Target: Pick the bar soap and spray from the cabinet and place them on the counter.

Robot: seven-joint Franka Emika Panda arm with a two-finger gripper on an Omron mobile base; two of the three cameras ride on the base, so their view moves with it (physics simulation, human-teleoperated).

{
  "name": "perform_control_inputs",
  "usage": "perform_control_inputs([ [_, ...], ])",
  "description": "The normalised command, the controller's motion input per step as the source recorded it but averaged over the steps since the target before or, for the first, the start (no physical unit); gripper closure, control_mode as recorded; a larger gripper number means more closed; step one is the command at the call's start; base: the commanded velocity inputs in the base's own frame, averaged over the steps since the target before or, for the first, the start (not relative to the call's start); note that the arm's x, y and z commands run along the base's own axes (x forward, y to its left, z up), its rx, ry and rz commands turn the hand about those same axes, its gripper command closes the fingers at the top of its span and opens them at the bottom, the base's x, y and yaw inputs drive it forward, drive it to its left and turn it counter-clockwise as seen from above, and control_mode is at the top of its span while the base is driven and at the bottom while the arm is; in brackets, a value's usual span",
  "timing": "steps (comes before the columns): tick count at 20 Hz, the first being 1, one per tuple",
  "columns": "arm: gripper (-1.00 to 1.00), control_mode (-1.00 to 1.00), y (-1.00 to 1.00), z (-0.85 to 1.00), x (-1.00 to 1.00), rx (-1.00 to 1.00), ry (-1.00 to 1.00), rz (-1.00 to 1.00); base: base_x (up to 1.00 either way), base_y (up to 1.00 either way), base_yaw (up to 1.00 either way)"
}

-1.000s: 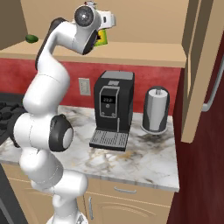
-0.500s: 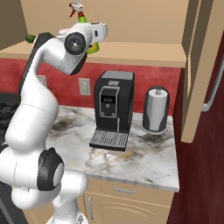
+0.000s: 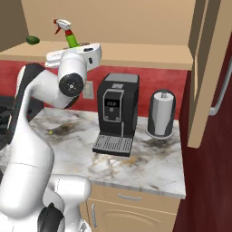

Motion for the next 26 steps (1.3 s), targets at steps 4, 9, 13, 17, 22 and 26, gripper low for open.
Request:
perform_control_inputs([
  [4,1.0,-1.0,0.18,-0.41,-0.93,0.0,-0.11,0.08,0.0,0.0,0.0],
  [9,1.0,-1.0,0.16,-0.61,-0.56,0.01,-0.03,0.08,0.0,0.0,0.0],
  [13,1.0,-1.0,0.11,-0.65,-0.25,0.04,0.0,0.09,0.0,0.0,0.0],
  [17,1.0,-1.0,0.15,-0.65,-0.07,0.04,0.0,0.1,0.0,0.0,0.0],
  [22,1.0,-1.0,0.25,-0.58,0.03,0.01,0.0,0.12,0.0,0.0,0.0],
  [26,1.0,-1.0,0.27,-0.56,0.11,0.02,0.0,0.12,0.0,0.0,0.0],
])
